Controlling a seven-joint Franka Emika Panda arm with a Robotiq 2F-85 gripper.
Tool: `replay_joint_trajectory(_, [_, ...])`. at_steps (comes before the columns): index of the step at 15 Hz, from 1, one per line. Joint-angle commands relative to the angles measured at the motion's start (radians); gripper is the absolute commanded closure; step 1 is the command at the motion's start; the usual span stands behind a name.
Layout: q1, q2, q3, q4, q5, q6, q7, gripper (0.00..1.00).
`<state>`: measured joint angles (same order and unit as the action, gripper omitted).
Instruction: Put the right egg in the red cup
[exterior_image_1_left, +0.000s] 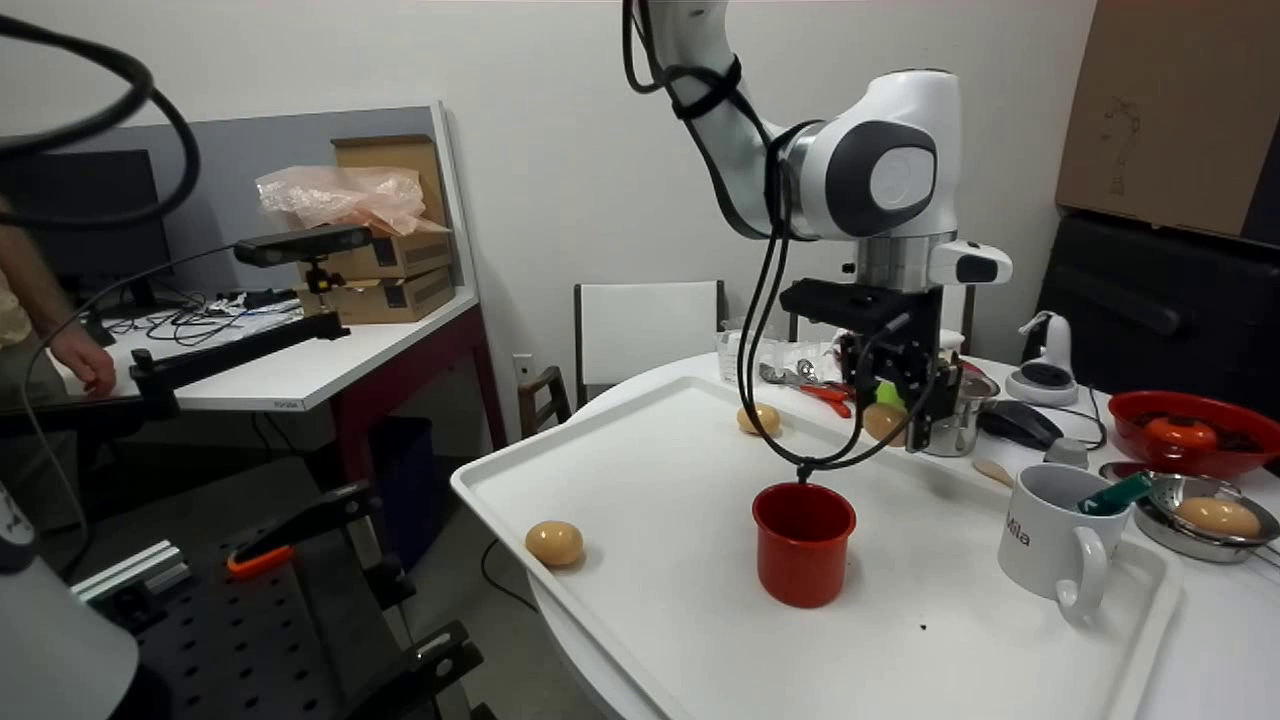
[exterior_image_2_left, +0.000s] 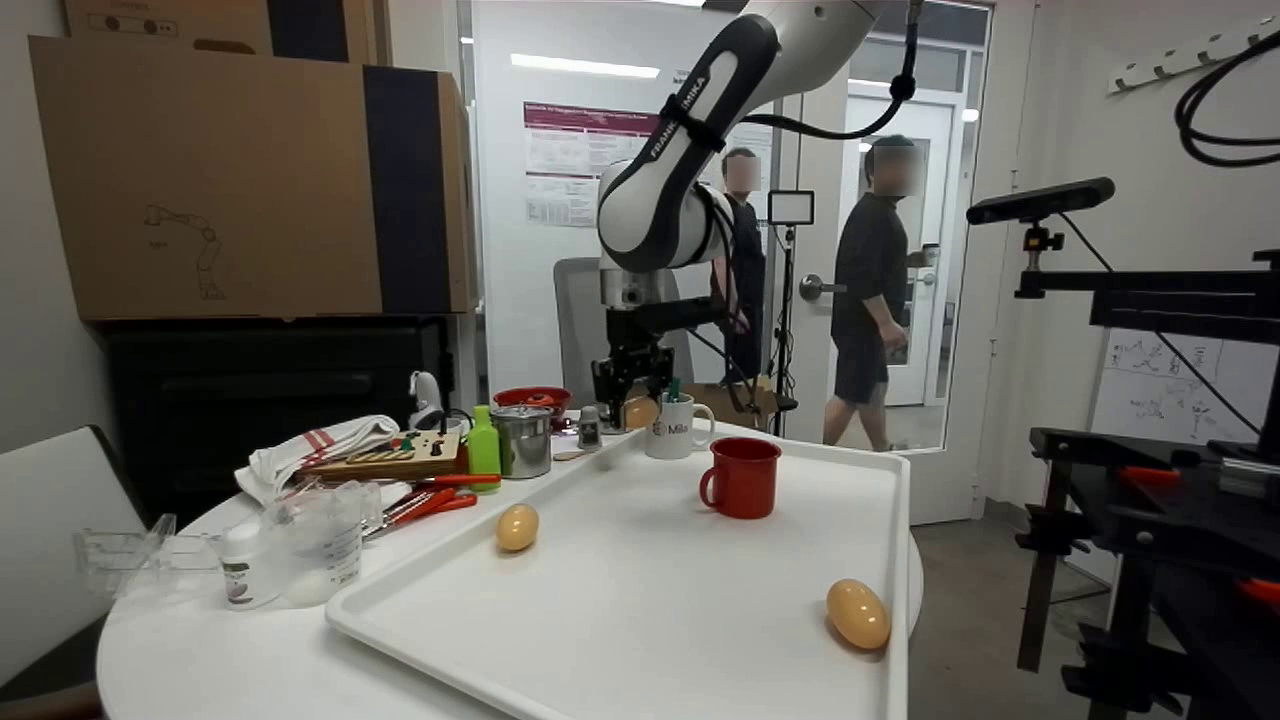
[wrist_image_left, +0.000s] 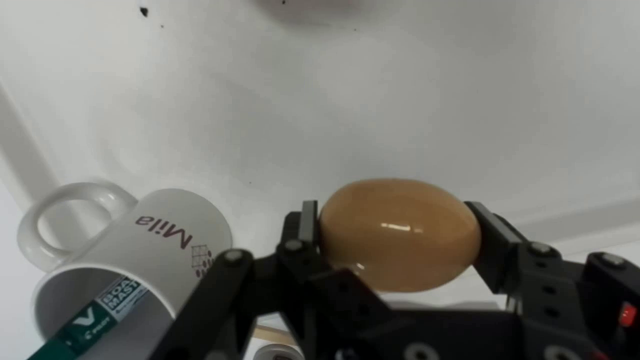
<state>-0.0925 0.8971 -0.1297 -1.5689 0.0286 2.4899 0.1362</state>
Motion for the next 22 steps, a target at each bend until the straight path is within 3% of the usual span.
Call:
replay_joint_trajectory(1, [0.000,-0.002,0.000,-0.001,-0.005,0.000,0.002,0.55])
replay_joint_trajectory(11, [0.017,-0.132,-0.062,-0.227,0.003,0.150,0.082,0.55])
replay_joint_trajectory(22, [0.067,-0.289,-0.100,-0.495,-0.005,0.157,0.191,0.55])
